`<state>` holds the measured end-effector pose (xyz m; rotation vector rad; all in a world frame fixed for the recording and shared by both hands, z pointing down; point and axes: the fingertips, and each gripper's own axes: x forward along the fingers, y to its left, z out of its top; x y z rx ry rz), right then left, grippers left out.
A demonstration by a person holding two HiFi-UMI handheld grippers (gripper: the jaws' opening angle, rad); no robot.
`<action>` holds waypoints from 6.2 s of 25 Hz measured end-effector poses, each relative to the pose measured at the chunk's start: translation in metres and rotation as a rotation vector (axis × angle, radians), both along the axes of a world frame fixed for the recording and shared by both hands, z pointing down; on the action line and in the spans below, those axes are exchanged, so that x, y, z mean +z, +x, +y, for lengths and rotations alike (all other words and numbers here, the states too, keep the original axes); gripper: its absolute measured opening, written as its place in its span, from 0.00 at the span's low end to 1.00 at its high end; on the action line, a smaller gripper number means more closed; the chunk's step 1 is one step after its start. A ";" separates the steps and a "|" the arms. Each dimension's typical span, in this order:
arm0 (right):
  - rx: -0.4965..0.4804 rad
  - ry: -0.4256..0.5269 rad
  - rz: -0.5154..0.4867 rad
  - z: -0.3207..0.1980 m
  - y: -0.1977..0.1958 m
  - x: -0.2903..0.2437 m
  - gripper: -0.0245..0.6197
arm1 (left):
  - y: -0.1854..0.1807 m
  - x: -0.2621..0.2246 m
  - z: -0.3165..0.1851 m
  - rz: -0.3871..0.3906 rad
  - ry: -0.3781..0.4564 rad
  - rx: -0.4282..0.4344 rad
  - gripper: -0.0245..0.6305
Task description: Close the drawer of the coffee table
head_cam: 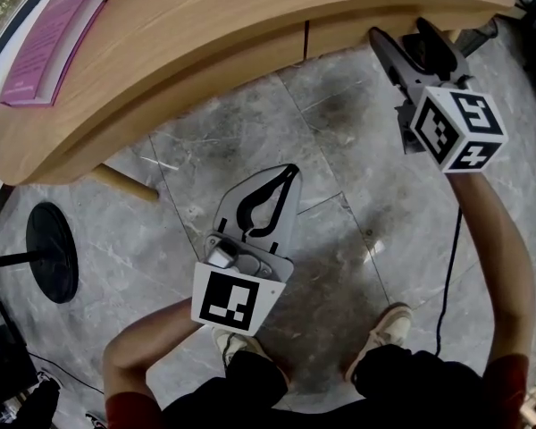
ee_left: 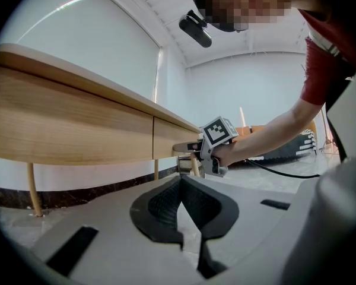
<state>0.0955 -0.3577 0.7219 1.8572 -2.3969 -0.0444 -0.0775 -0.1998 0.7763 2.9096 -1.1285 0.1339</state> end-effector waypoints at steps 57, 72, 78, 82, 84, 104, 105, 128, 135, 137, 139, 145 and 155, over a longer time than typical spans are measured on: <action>-0.102 -0.136 -0.069 0.187 -0.006 0.087 0.53 | -0.012 0.032 0.013 -0.064 0.031 -0.043 0.05; -0.098 -0.177 -0.087 0.184 0.005 0.103 0.26 | -0.006 0.038 0.012 -0.075 0.034 -0.033 0.05; -0.074 -0.173 -0.053 0.183 0.009 0.107 0.03 | -0.006 0.043 0.011 -0.080 0.027 -0.035 0.05; -0.066 -0.186 -0.033 0.181 0.010 0.113 0.03 | -0.004 0.049 0.008 -0.086 0.019 -0.032 0.05; -0.068 -0.195 -0.031 0.179 0.009 0.115 0.03 | -0.004 0.053 0.005 -0.092 0.013 -0.031 0.05; -0.010 -0.510 0.020 0.258 -0.013 -0.016 0.03 | -0.069 -0.054 0.066 -0.325 -0.176 -0.193 0.05; -0.004 -0.511 0.021 0.261 -0.014 -0.040 0.03 | -0.073 -0.077 0.070 -0.325 -0.191 -0.217 0.05; 0.070 -0.314 -0.122 0.270 -0.026 -0.575 0.03 | -0.099 -0.610 0.117 -0.187 -0.229 -0.431 0.05; 0.085 -0.047 -0.061 0.267 -0.020 -0.712 0.03 | -0.130 -0.755 0.103 -0.107 0.106 -0.480 0.05; 0.088 0.025 -0.021 0.259 -0.009 -0.746 0.03 | -0.124 -0.789 0.095 -0.077 0.197 -0.468 0.05; 0.079 0.113 0.011 0.261 -0.006 -0.781 0.03 | -0.119 -0.825 0.098 -0.052 0.312 -0.462 0.05; 0.065 0.273 0.027 0.272 -0.014 -0.820 0.03 | -0.132 -0.859 0.117 -0.048 0.414 -0.548 0.05; 0.030 0.264 0.041 0.282 -0.041 -0.815 0.03 | -0.160 -0.860 0.131 -0.068 0.427 -0.598 0.05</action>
